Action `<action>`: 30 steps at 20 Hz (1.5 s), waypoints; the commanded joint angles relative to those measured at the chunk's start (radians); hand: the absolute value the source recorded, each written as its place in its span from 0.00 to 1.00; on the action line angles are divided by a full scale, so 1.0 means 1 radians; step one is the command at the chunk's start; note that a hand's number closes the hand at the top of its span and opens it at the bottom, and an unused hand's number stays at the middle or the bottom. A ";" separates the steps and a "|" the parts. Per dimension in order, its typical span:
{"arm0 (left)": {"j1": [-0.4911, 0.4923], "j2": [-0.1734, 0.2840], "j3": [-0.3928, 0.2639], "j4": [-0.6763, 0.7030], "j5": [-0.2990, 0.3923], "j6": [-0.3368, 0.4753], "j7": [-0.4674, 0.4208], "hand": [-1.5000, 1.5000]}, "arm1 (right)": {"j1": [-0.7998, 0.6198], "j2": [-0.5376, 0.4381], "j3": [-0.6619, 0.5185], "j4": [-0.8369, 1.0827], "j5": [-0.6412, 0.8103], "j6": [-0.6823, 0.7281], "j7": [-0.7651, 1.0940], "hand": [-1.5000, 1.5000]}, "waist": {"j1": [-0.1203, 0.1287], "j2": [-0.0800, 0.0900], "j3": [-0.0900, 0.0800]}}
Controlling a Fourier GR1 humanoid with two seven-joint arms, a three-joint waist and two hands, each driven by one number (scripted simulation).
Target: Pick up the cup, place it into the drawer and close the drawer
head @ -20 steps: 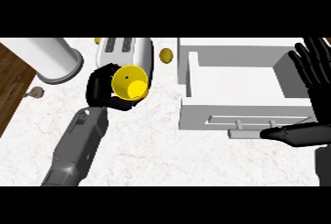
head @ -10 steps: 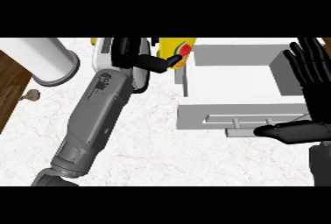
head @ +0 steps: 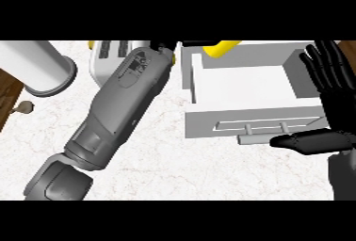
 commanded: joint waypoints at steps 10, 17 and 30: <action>-0.066 -0.001 -0.224 0.274 0.065 -0.044 0.082 1.00 | -0.096 -0.006 0.028 0.040 -0.025 0.037 -0.004 0.00 | -0.107 0.033 0.001; -0.014 -0.001 -0.277 0.253 0.133 -0.033 0.057 0.00 | -0.117 -0.001 0.044 0.043 -0.051 0.065 -0.007 0.00 | -0.152 0.042 0.001; 0.010 -0.001 -0.207 0.118 0.385 -0.030 -0.156 0.00 | -0.100 -0.069 0.259 0.041 -0.221 0.406 0.101 1.00 | -0.129 0.025 -0.002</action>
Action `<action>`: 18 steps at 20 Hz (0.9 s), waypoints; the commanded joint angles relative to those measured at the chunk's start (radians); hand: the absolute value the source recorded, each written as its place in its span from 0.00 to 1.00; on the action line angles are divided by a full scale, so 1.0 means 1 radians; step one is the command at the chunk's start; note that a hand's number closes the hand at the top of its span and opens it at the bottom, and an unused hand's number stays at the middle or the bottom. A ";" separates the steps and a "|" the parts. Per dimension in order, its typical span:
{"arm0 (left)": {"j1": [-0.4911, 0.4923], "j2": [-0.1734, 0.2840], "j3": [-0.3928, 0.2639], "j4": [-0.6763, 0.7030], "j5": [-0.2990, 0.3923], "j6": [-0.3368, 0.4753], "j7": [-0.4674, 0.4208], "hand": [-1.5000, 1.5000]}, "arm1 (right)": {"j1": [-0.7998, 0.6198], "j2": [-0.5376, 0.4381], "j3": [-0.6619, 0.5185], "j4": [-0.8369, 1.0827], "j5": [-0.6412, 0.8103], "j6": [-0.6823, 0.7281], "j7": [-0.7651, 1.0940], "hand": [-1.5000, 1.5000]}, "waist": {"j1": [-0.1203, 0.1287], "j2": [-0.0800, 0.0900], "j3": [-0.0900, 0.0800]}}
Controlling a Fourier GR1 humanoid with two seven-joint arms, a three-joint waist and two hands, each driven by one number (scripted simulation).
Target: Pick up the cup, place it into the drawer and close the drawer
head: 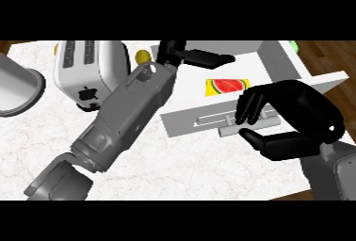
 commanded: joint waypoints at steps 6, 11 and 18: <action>-0.025 0.000 0.039 0.028 0.090 0.055 -0.082 0.00 | 0.099 -0.168 0.140 -0.067 0.172 0.144 0.108 0.00 | 0.087 -0.026 0.000; 0.032 0.000 0.038 0.035 0.104 0.023 -0.141 0.00 | 0.132 -0.174 0.204 -0.035 0.499 0.041 0.013 0.00 | 0.148 -0.027 0.001; 0.133 0.010 0.063 -0.015 0.123 -0.052 -0.213 0.00 | 0.102 -0.115 0.297 0.320 0.746 -0.105 -0.137 0.00 | 0.215 -0.031 0.001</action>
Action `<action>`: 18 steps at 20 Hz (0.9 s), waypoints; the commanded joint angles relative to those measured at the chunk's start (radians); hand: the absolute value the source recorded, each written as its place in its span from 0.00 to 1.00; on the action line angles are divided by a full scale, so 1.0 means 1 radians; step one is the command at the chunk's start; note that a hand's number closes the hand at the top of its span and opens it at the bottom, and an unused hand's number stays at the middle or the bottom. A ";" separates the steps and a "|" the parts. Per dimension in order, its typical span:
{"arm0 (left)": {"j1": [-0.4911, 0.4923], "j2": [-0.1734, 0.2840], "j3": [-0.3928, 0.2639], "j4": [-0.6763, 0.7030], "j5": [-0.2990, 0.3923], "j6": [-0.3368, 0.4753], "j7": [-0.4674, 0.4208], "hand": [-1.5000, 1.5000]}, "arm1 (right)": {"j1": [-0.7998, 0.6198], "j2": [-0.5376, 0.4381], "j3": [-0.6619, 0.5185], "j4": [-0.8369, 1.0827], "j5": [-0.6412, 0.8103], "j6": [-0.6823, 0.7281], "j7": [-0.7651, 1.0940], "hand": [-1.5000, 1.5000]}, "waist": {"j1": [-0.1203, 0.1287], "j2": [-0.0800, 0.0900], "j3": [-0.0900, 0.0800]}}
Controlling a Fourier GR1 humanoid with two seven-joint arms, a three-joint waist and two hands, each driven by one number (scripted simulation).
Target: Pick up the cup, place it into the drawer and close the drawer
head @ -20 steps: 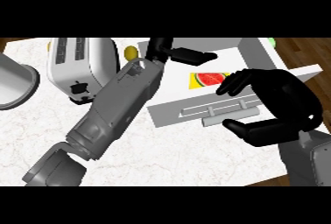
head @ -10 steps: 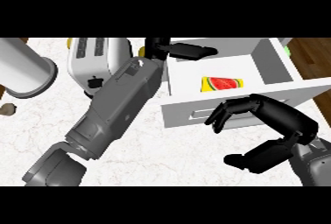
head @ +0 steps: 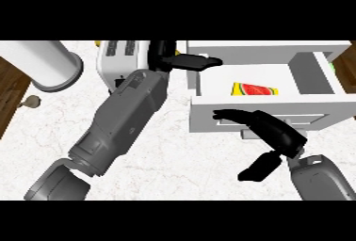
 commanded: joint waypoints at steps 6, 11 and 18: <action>0.150 0.056 0.016 -0.106 0.009 -0.072 -0.036 0.00 | -0.168 0.028 0.044 0.549 0.211 -0.104 -0.214 1.00 | 0.083 -0.004 0.001; 0.184 0.109 0.000 -0.176 0.009 -0.115 0.038 0.00 | -0.317 0.090 -0.032 0.810 0.230 -0.226 -0.299 1.00 | 0.135 0.001 0.003; 0.284 0.149 -0.002 -0.254 0.014 -0.167 0.022 0.00 | -0.494 0.034 -0.202 1.010 0.158 -0.303 -0.457 1.00 | 0.154 0.013 0.004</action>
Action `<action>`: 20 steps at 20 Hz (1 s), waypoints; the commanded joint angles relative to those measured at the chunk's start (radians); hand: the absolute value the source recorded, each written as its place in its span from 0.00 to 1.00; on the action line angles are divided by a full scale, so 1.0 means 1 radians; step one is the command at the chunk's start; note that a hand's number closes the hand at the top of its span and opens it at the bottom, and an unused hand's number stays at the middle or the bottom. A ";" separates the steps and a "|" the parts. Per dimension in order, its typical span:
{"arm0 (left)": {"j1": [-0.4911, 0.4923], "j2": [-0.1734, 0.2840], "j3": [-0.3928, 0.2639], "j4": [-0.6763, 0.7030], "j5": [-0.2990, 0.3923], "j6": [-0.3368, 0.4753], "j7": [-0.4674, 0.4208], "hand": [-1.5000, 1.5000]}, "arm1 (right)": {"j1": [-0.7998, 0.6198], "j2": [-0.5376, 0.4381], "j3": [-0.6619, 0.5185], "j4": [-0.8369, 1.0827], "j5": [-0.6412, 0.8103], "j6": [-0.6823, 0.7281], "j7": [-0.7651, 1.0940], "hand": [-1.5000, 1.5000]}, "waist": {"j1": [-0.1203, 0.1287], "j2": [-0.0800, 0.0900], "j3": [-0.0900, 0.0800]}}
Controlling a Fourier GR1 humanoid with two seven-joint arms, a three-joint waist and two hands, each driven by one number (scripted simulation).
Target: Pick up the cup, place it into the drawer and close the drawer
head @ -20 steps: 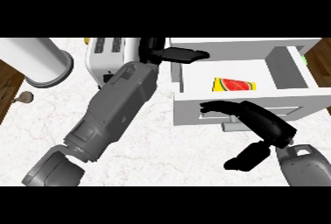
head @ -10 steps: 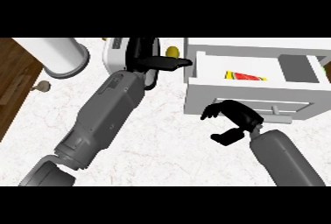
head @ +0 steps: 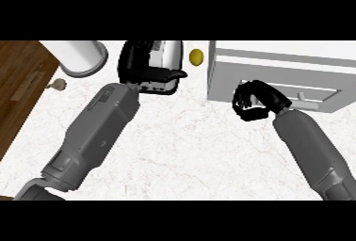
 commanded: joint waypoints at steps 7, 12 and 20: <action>0.075 0.054 -0.015 -0.087 0.003 -0.065 0.030 0.00 | -0.213 -0.088 -0.168 0.208 -0.063 -0.068 -0.013 1.00 | 0.055 0.019 0.002; 0.107 0.053 -0.028 -0.093 0.002 -0.094 0.031 0.00 | -0.257 -0.132 -0.200 0.179 -0.108 0.001 -0.009 1.00 | 0.075 0.029 0.001; 0.115 0.073 -0.021 -0.124 0.017 -0.123 0.050 0.00 | -0.237 -0.166 -0.218 0.143 -0.147 0.059 0.002 1.00 | 0.097 0.030 0.001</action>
